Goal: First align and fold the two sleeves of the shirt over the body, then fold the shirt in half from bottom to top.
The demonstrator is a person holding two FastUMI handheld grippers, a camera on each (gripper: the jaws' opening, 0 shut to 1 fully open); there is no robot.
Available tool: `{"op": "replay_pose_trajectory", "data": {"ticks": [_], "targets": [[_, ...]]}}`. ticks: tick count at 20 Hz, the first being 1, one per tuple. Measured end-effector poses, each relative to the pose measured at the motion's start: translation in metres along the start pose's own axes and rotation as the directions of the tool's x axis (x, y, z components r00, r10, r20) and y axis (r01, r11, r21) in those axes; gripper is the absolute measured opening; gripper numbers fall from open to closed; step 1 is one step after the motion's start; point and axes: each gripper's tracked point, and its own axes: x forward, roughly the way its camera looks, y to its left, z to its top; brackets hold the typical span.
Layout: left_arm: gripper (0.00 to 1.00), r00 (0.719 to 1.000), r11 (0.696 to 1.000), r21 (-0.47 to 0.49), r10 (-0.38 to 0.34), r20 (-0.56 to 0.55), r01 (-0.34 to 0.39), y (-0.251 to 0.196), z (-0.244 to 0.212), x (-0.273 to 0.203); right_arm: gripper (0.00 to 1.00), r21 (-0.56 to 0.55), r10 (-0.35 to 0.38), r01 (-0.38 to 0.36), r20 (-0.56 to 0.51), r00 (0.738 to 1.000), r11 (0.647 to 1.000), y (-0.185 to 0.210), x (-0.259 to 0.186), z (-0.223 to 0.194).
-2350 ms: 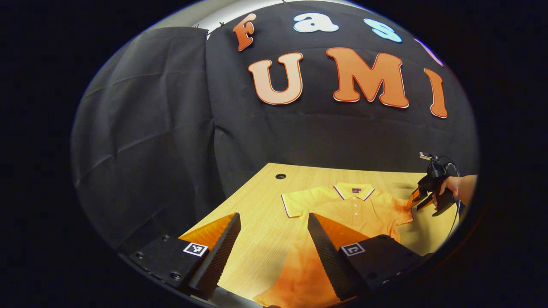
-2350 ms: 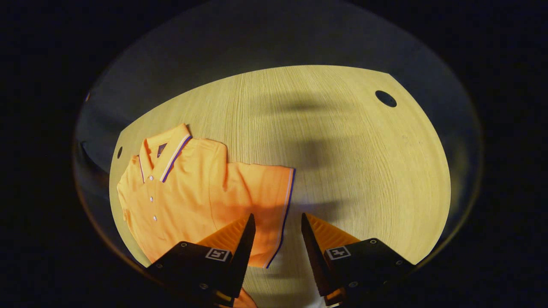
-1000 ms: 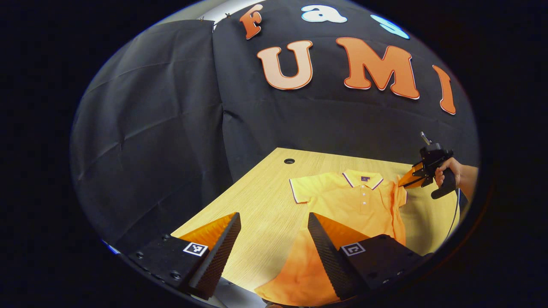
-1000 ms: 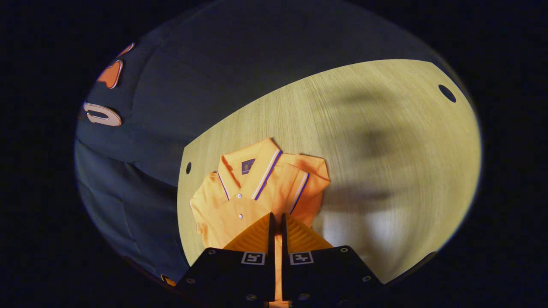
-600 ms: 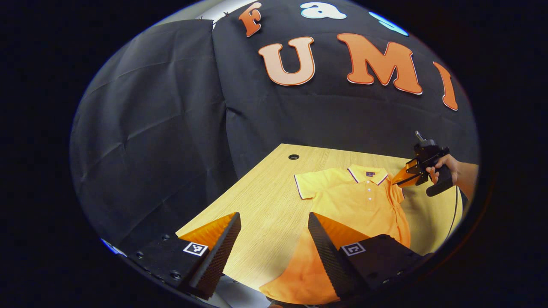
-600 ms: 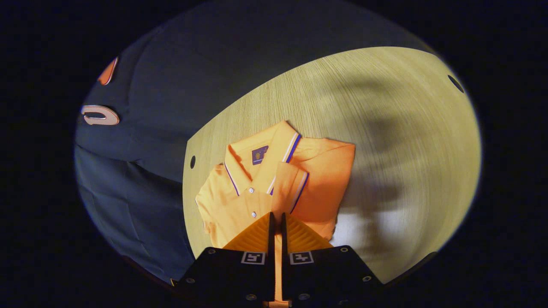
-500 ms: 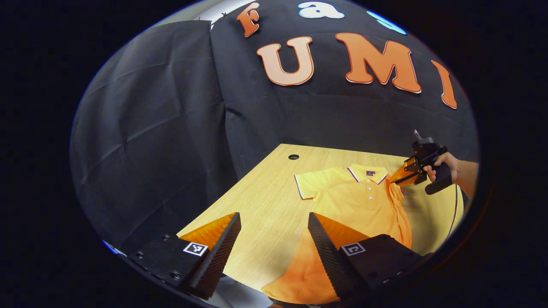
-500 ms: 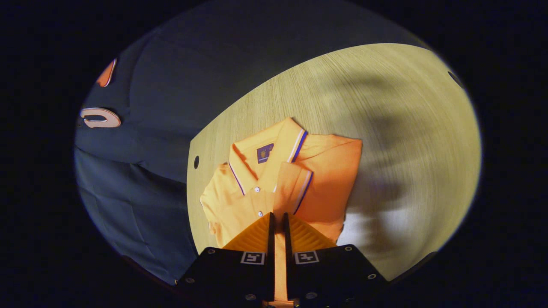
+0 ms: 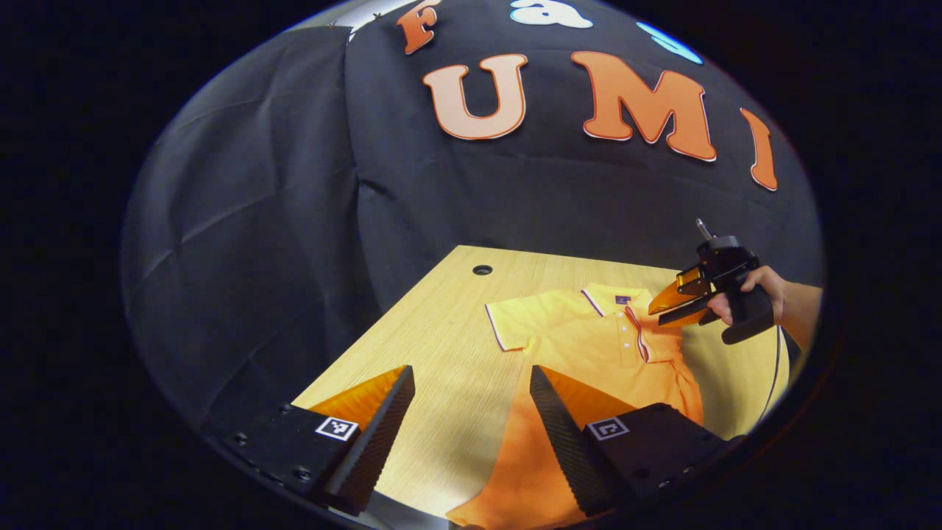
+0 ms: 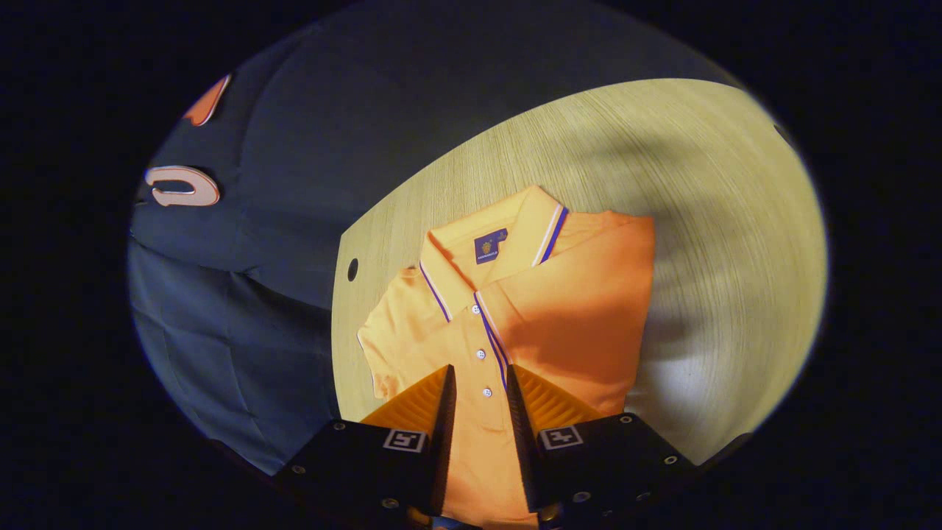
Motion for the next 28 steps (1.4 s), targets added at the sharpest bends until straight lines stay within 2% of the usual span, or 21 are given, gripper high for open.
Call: {"op": "replay_pose_trajectory", "data": {"ticks": [1, 2, 5, 8, 10, 11, 12, 14, 19, 23, 26, 28], "targets": [[0.97, 1.000, 1.000, -0.007, -0.022, -0.005, 0.022, 0.002, 0.003, 0.014, 0.47, -0.001, -0.016, 0.016, 0.023, 1.000, 1.000, -0.001, -0.005, 0.000], [0.97, 0.999, 0.999, -0.012, -0.042, -0.011, 0.042, 0.004, 0.007, 0.028, 0.59, -0.001, -0.038, 0.038, 0.045, 0.998, 0.999, -0.005, -0.010, -0.003], [0.97, 0.986, 0.987, -0.022, -0.157, -0.063, 0.156, -0.002, 0.006, 0.064, 0.70, 0.026, -0.084, 0.081, 0.113, 0.990, 0.996, -0.009, -0.033, -0.009], [0.98, 0.962, 0.969, -0.046, -0.246, -0.120, 0.243, -0.008, 0.007, 0.094, 0.72, 0.063, -0.133, 0.124, 0.179, 0.975, 0.990, -0.019, -0.058, -0.018], [0.98, 0.945, 0.958, -0.041, -0.288, -0.154, 0.285, -0.013, 0.009, 0.115, 0.78, 0.078, -0.174, 0.160, 0.223, 0.959, 0.984, -0.027, -0.073, -0.025], [0.98, 0.935, 0.951, -0.042, -0.307, -0.178, 0.305, -0.015, 0.007, 0.125, 0.67, 0.080, -0.195, 0.180, 0.246, 0.949, 0.980, -0.030, -0.082, -0.030], [0.98, 0.924, 0.945, -0.046, -0.327, -0.201, 0.324, -0.017, 0.008, 0.136, 0.79, 0.083, -0.214, 0.198, 0.270, 0.939, 0.977, -0.034, -0.091, -0.035], [0.98, 0.897, 0.931, -0.058, -0.364, -0.252, 0.362, -0.023, 0.009, 0.155, 0.82, 0.094, -0.250, 0.232, 0.305, 0.919, 0.968, -0.039, -0.105, -0.050], [0.98, 0.843, 0.932, -0.050, -0.348, -0.411, 0.360, -0.036, -0.007, 0.211, 0.89, 0.157, -0.347, 0.310, 0.376, 0.859, 0.938, -0.058, -0.130, -0.093], [0.98, 0.789, 0.939, -0.077, -0.325, -0.521, 0.336, -0.038, -0.017, 0.245, 0.89, 0.201, -0.376, 0.320, 0.403, 0.834, 0.926, -0.066, -0.145, -0.127], [0.98, 0.755, 0.949, -0.100, -0.298, -0.585, 0.298, -0.042, -0.019, 0.262, 0.91, 0.205, -0.405, 0.349, 0.458, 0.791, 0.914, -0.074, -0.162, -0.138], [0.97, 0.741, 0.955, -0.107, -0.283, -0.608, 0.277, -0.046, -0.022, 0.275, 0.91, 0.195, -0.418, 0.372, 0.493, 0.763, 0.908, -0.077, -0.174, -0.144]]}}
